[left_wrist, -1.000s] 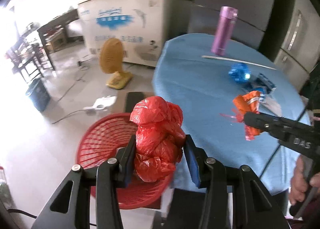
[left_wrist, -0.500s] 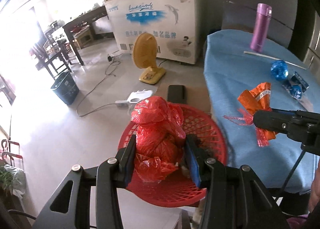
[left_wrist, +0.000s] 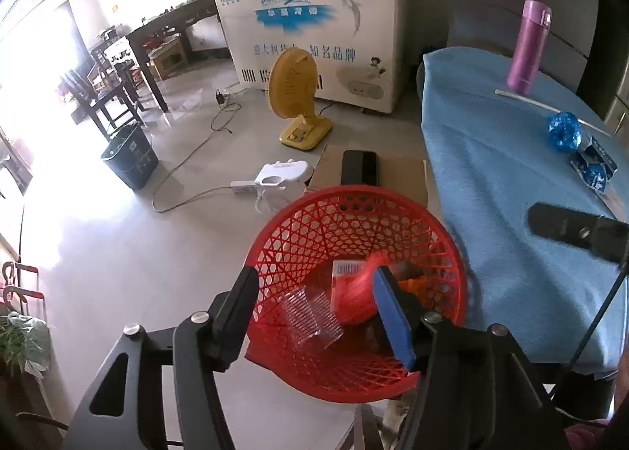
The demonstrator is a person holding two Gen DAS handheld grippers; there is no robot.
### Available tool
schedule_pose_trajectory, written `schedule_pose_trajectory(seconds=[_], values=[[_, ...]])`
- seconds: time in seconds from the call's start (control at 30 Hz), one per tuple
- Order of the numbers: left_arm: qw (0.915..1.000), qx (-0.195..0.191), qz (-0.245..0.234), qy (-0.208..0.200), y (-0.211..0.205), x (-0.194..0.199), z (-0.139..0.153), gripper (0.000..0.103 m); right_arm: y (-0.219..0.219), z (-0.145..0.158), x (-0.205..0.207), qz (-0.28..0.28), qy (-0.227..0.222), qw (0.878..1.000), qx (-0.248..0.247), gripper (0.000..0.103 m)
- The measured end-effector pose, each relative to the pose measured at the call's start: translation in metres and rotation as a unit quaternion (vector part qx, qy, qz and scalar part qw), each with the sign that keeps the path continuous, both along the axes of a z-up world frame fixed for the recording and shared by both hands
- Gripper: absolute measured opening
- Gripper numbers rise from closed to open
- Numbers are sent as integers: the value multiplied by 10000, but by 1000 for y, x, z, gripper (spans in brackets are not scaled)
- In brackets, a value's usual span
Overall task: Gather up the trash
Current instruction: 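Carry the red bag and orange wrapper over the red basket and open both tools, then grasp the blue plastic bag with the left tool while the right tool grasps the foil wrapper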
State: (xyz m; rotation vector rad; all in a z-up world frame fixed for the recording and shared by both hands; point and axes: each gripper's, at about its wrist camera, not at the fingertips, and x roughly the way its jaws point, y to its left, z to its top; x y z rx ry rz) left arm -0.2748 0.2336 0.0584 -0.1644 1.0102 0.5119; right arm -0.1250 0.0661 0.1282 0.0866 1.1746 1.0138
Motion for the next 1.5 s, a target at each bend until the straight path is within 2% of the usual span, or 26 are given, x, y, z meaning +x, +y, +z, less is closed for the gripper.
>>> schedule_pose_trajectory(seconds=[0.2,0.37,0.47,0.57,0.63,0.67,0.7,0.73,0.83,0.9,1.03,1.13,1.3,1.33,1.37,1.43,1.5], values=[[9995,-137,-247,108,-19,8,-4,62,-40,-4,13,-426,68,9990,-61,34],[9974,-163,-662,217,-49,25,-5,62,-89,-1,27,-904,-66,9958,-87,34],[9955,-138,-897,268,-67,37,-4,62,-128,0,41,-1349,-102,9907,-108,34],[9931,-148,-1127,292,-86,51,-1,62,-177,-4,63,-1956,-37,9806,-152,36],[9914,-138,-1274,274,-97,59,3,62,-204,-6,76,-2291,-12,9732,-212,39],[9904,-128,-1347,267,-102,63,5,62,-218,-7,83,-2471,-30,9687,-248,45],[9897,-127,-1402,266,-107,66,7,62,-233,-8,90,-2659,-65,9636,-283,57],[9881,-143,-1509,271,-113,72,9,62,-248,-8,96,-2841,-88,9584,-268,62],[9834,-169,-1786,270,-126,90,16,63,-274,-8,113,-3031,-76,9529,-75,64],[9802,-153,-1964,216,-136,108,25,63,-279,-6,125,-3036,-160,9527,12,64],[9799,-259,-1976,-18,-144,128,42,63,-262,-4,153,-2876,-400,9569,-25,63],[9799,-400,-1948,-149,-148,133,50,67,-251,-20,170,-2923,-400,9554,-123,60],[9787,-524,-1983,2,-148,137,45,67,-226,-44,203,-2854,-342,9567,-451,53],[9790,-513,-1975,20,-147,138,45,67,-221,-50,208,-2849,-310,9562,-596,50],[9791,-505,-1968,30,-147,138,45,67,-217,-54,212,-2847,-280,9558,-686,40],[9795,-493,-1954,40,-145,141,45,67,-211,-61,214,-2761,-224,9577,-778,34],[9788,-492,-1986,20,-144,146,47,67,-208,-59,210,-2709,-363,9586,-794,31]])
